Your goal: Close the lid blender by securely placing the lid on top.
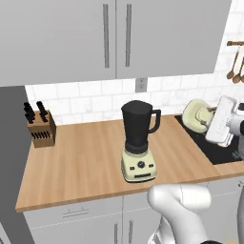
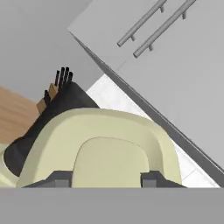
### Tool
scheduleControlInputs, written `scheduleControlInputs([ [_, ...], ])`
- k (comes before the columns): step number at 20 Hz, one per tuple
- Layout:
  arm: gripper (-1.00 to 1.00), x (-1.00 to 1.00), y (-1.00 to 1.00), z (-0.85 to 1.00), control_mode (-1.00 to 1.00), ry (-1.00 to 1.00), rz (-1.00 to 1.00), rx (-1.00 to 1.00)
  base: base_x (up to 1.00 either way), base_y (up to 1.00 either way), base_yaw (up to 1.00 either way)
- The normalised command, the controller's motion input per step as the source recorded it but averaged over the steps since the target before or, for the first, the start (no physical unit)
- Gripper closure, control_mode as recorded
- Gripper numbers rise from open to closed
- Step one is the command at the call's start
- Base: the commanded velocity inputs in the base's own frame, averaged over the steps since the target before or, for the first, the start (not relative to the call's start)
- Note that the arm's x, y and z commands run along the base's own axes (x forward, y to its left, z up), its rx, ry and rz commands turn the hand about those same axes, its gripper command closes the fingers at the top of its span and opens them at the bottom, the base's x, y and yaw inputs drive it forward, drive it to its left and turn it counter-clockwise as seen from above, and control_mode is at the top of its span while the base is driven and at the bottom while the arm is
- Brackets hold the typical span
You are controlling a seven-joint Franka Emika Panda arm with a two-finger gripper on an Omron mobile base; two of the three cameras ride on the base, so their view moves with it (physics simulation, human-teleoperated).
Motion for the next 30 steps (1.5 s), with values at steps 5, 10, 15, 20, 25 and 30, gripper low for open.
scheduleControlInputs([
  [5,1.0,0.16,0.19,1.0,-1.0,0.17,-0.06,0.0,0.0,0.0,0.0],
  [10,1.0,0.15,0.36,0.87,-1.0,0.45,0.0,0.02,0.0,0.0,0.0],
  [15,1.0,0.07,0.63,0.28,-1.0,0.43,-0.04,0.06,0.0,0.0,0.0],
  [20,1.0,0.0,0.56,-0.13,-1.0,0.02,0.0,0.03,0.0,0.0,0.0],
  [25,1.0,0.49,0.66,-0.18,-1.0,0.0,-0.06,0.0,0.0,0.0,0.0],
  [30,1.0,0.46,0.4,-0.28,-1.0,0.01,-0.13,0.03,0.0,0.0,0.0],
])
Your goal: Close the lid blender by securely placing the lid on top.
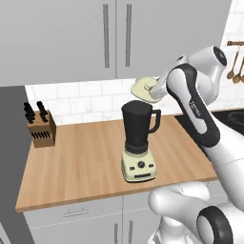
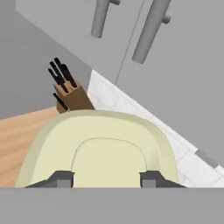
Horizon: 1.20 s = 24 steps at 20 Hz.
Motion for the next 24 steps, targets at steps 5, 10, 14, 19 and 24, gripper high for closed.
scheduleControlInputs([
  [5,1.0,0.16,0.15,-0.4,-1.0,0.14,-0.08,0.05,0.0,0.0,0.0],
  [10,1.0,0.11,0.0,-0.25,-1.0,0.17,-0.07,0.04,0.0,0.0,0.0],
  [14,1.0,0.47,0.0,0.0,-1.0,0.1,0.0,0.02,0.0,0.0,0.0],
  [19,1.0,0.51,0.11,-0.03,-1.0,0.05,0.0,-0.01,0.0,0.0,0.0],
  [24,1.0,0.08,0.12,-0.25,-1.0,0.11,0.08,-0.08,0.0,0.0,0.0],
])
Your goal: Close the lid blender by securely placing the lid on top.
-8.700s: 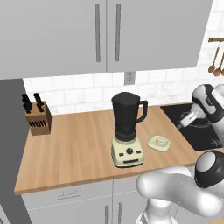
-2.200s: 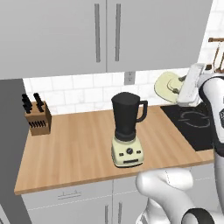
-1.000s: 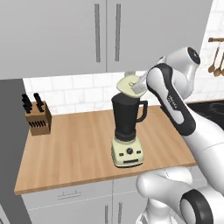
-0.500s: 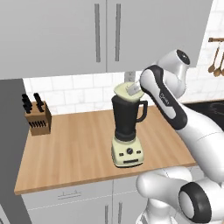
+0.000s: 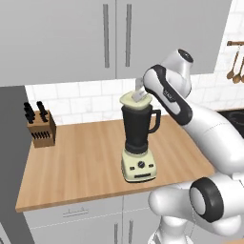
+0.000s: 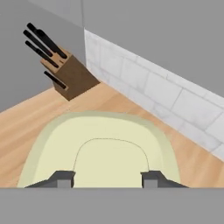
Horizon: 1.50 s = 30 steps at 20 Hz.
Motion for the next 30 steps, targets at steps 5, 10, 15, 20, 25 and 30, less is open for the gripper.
scheduleControlInputs([
  [5,1.0,0.0,0.01,-0.24,-1.0,0.03,0.08,-0.02,0.0,0.0,0.0],
  [10,1.0,0.0,0.0,-0.18,-1.0,0.0,0.04,0.0,0.0,0.0,0.0],
  [15,1.0,-0.04,0.0,-0.32,-1.0,0.0,0.04,-0.06,0.0,0.0,0.0],
  [20,1.0,-0.23,0.06,-0.04,-1.0,0.0,0.03,-0.01,0.0,0.0,0.0],
  [25,1.0,0.0,0.09,0.0,-1.0,0.03,0.01,0.0,0.0,0.0,0.0],
  [30,1.0,0.06,-0.08,0.0,-1.0,0.03,0.03,0.0,0.0,0.0,0.0],
])
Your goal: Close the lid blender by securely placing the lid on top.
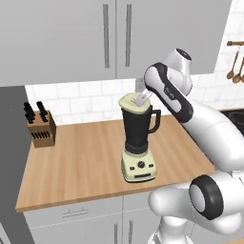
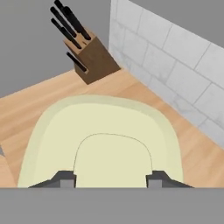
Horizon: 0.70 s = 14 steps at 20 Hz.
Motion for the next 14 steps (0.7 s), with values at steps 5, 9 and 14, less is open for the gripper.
scheduleControlInputs([
  [5,1.0,0.04,-0.21,0.0,-1.0,0.0,0.02,0.0,0.0,0.0,0.0],
  [9,1.0,0.01,-0.01,0.0,-1.0,0.0,0.01,-0.03,0.0,0.0,0.0],
  [14,1.0,0.0,0.0,-0.01,-1.0,0.07,0.02,-0.05,0.0,0.0,0.0],
])
